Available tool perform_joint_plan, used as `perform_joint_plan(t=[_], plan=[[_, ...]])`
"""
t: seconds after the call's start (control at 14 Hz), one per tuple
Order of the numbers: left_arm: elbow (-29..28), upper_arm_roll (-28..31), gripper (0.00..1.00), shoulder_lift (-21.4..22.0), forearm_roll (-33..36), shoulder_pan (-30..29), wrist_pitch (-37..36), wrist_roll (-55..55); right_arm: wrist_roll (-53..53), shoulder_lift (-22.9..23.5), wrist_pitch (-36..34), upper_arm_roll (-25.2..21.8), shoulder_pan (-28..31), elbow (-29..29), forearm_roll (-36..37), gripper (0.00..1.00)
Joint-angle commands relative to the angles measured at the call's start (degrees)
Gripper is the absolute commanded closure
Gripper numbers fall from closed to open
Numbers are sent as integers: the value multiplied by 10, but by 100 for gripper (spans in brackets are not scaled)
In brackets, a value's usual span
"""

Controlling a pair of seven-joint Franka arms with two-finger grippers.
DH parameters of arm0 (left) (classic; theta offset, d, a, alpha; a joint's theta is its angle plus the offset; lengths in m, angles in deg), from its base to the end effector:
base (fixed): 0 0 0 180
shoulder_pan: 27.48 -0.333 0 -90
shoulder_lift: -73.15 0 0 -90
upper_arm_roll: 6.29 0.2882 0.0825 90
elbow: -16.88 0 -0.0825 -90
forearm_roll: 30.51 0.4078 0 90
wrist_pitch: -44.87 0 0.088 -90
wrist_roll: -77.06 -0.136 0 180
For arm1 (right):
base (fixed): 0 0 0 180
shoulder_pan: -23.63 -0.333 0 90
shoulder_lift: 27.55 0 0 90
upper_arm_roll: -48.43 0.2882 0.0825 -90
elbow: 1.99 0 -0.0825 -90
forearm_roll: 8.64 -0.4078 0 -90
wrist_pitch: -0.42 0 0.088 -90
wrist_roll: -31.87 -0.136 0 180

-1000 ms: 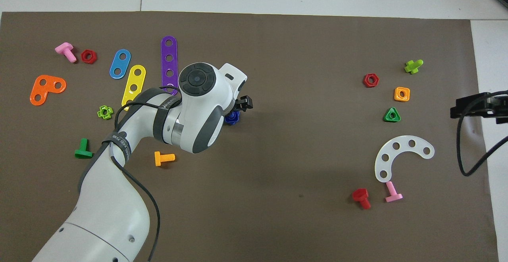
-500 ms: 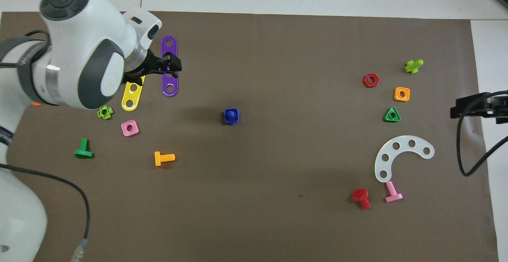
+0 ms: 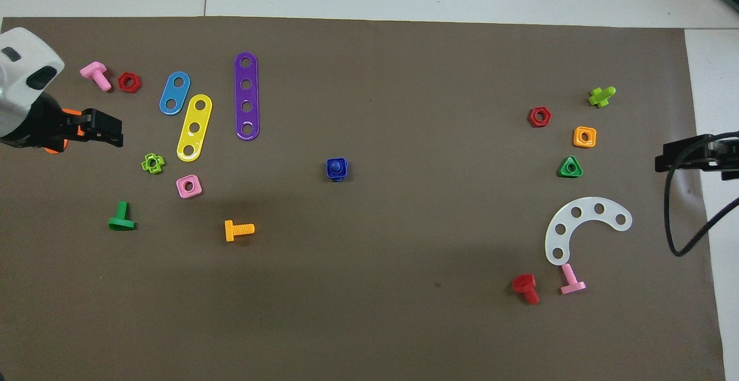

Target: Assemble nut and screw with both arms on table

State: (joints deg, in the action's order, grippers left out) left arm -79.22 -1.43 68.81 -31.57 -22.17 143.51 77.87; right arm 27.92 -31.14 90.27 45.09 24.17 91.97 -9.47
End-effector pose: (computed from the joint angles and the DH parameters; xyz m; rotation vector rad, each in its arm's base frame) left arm 0.6037 -0.0081 0.4828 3.1297 0.0144 -0.0489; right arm 0.5582 -0.0367 0.5688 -3.1162 0.2131 0.0144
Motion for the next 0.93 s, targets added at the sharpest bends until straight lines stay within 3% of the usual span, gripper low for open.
perform_joint_plan(t=[0.0,0.57,0.86], plan=[[-46,-7,0,52,14,-21,4,-29,-10,-9,1,9,8,7,-1,0],[46,-22,0,62,31,1,-94,14,-10,-9,1,9,8,7,-1,0],[51,-41,0,70,41,8,-125,35,-10,-9,1,9,8,7,-1,0]])
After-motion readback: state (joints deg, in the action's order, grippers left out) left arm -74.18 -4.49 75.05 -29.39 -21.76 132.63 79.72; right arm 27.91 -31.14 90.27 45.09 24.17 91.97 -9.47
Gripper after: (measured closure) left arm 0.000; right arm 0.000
